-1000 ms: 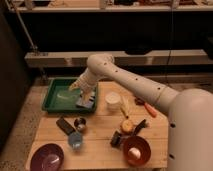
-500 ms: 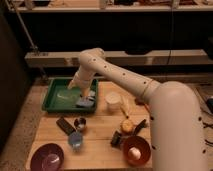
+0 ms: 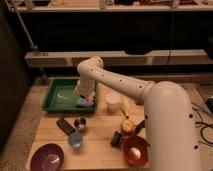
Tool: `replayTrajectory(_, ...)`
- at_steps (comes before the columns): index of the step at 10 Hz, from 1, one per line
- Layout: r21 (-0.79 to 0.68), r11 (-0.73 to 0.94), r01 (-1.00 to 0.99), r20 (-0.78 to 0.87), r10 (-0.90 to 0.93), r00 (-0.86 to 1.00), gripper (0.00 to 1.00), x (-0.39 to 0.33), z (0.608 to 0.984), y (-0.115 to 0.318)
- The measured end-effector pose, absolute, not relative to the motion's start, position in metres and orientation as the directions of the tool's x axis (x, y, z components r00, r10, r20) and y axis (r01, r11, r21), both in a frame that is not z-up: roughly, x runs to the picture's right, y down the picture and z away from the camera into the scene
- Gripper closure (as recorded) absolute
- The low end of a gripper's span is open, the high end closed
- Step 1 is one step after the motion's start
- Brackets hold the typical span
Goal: Place sponge in table surface
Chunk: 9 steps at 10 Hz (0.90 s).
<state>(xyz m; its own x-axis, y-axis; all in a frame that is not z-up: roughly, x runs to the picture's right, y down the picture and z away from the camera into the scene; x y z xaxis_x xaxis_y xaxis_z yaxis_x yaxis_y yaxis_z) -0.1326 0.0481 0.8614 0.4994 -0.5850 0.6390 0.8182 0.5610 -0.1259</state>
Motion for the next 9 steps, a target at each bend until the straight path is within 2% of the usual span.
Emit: replayTrajectory(9,-0.250,0.544,0.801,0.637,-0.531,0.559,0.35,-0.118,0.885,0.056)
